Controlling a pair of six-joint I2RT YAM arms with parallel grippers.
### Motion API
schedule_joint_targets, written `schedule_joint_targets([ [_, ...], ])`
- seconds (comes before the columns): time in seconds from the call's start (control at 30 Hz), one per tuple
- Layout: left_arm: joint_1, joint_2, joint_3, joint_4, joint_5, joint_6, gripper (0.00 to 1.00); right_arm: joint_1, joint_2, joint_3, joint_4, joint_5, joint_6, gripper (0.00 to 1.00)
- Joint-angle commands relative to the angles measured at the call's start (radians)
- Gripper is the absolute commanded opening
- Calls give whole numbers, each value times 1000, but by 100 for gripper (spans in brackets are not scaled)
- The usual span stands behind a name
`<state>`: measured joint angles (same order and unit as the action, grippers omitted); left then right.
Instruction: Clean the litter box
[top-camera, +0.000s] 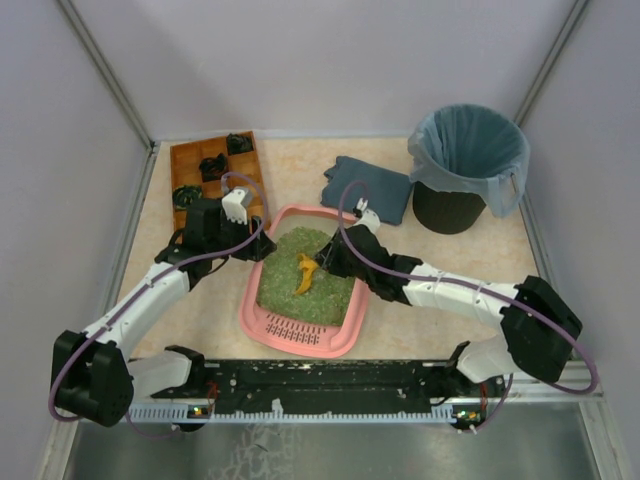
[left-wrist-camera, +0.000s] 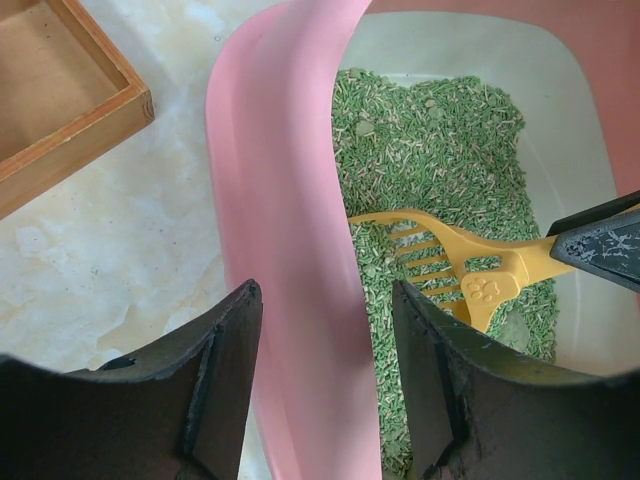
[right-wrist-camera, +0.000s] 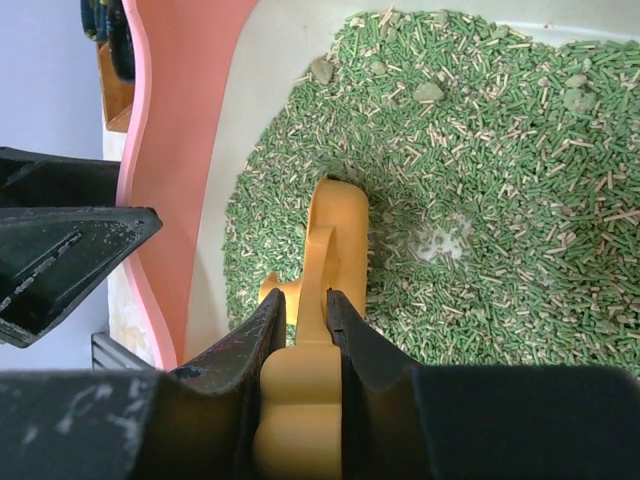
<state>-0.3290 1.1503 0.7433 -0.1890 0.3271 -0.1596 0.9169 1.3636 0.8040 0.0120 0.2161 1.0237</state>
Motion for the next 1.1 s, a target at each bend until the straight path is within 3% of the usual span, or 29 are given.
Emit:
schedule_joint_targets([
  [0.0, 5, 5, 34, -3, 20, 11, 61, 2, -29, 18, -23, 1, 25, 0],
  [0.27, 6, 4, 35, -3, 21, 10, 60, -21, -183, -3, -1, 128, -71, 0],
  [0.53, 5, 7, 35, -3, 22, 11, 60, -22, -229, 84, -154, 234, -265, 0],
  [0.73, 5, 11, 37, -4, 21, 10, 60, -17, -189, 196, -253, 114, -559, 0],
  [0.9, 6, 10, 36, -4, 18, 10, 59, 25, -155, 314, -352, 102, -769, 0],
  [1.07, 5, 5, 37, -3, 10, 9, 59, 28, -149, 341, -363, -168, -903, 0],
])
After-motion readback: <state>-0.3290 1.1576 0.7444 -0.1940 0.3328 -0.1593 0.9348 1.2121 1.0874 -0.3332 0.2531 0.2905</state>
